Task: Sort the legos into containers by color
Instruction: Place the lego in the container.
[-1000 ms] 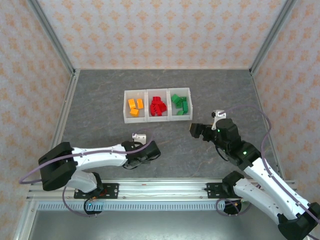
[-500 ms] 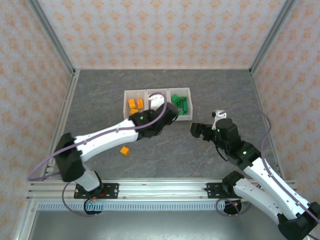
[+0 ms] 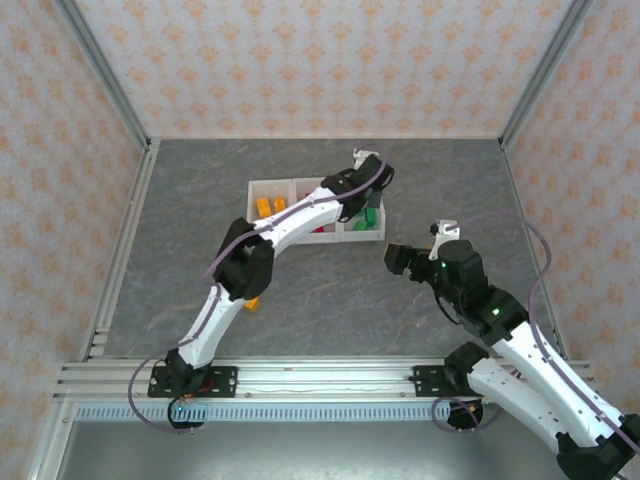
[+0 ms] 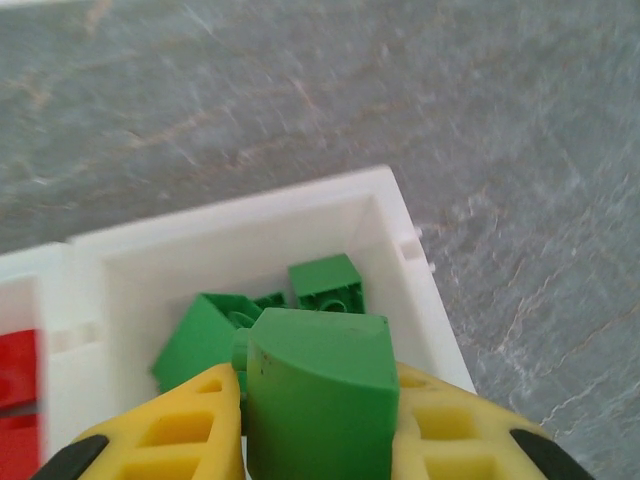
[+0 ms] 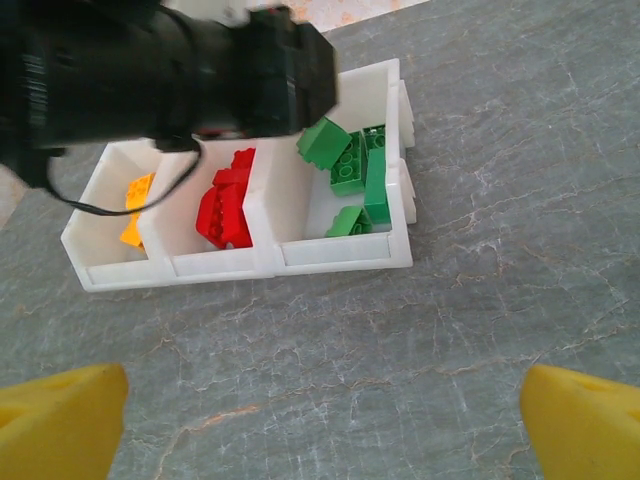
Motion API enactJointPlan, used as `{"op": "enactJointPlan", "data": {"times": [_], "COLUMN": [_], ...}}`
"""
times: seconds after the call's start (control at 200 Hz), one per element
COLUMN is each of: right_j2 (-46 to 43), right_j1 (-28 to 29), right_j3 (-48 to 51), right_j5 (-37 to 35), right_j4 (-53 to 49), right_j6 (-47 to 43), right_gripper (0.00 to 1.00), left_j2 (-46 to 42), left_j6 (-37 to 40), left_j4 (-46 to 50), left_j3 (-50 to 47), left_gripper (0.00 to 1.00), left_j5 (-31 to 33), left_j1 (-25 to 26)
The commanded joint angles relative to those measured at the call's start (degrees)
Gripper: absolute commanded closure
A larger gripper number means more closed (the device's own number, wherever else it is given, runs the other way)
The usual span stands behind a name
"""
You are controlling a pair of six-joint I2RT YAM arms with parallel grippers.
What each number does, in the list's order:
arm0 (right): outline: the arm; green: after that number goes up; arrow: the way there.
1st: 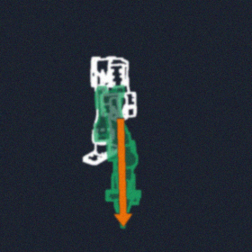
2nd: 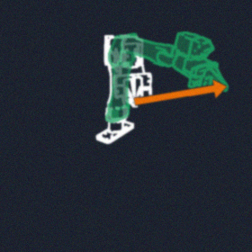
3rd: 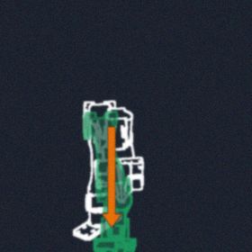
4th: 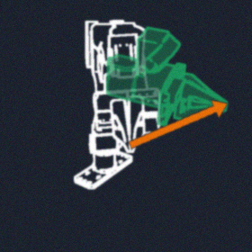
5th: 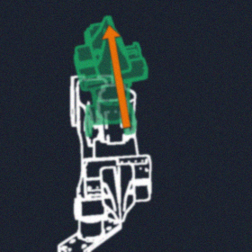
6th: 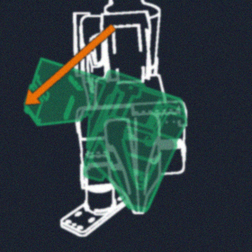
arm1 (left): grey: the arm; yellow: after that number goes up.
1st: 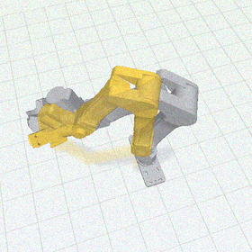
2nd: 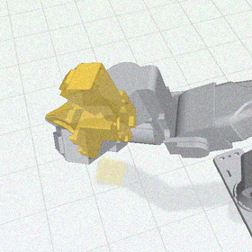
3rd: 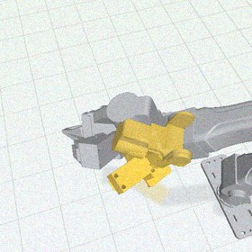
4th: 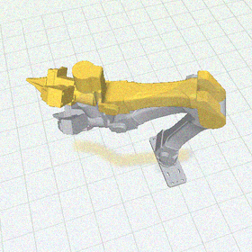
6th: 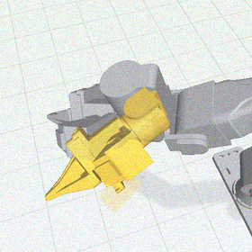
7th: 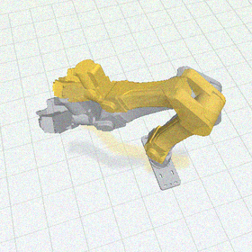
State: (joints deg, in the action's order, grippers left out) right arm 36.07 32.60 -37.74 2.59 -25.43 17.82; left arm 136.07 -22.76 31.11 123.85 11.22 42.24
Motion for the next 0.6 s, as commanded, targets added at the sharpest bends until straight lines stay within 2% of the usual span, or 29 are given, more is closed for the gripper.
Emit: {"op": "enactJointPlan", "data": {"times": [0.0,0.1,0.24,0.3,0.355,0.41,0.596], "right_j2": [0.3,0.4,0.8,1.0,1.0,1.1,1.2], "right_j1": [0.4,0.4,0.5,0.4,0.4,0.4,0.5], "right_j3": [0.6,0.6,0.8,0.8,0.8,0.9,1.0], "right_j5": [0.9,1.5,2.4,2.6,2.6,2.6,2.8], "right_j4": [1.1,1.2,1.5,1.4,1.5,1.5,1.6], "right_j6": [-0.1,-0.2,-0.4,-0.4,-0.4,-0.4,-0.4], "right_gripper": [0.00,0.00,0.00,0.00,0.00,0.00,0.00], "left_j2": [1.6,2.2,2.1,1.2,0.1,-1.2,-5.8], "left_j6": [2.3,2.3,2.5,2.8,3.0,3.3,5.0], "left_j4": [4.4,4.8,6.2,5.6,4.7,4.3,5.0], "left_j3": [2.9,2.7,2.3,0.9,-0.3,-0.8,0.8], "left_gripper": [0.91,0.89,0.81,0.69,0.50,0.37,0.15], "left_j5": [-4.0,-4.9,-6.9,-7.2,-7.4,-7.5,-6.8], "left_j1": [-0.1,-0.7,-1.4,-1.4,-1.4,-1.4,-1.4]}}
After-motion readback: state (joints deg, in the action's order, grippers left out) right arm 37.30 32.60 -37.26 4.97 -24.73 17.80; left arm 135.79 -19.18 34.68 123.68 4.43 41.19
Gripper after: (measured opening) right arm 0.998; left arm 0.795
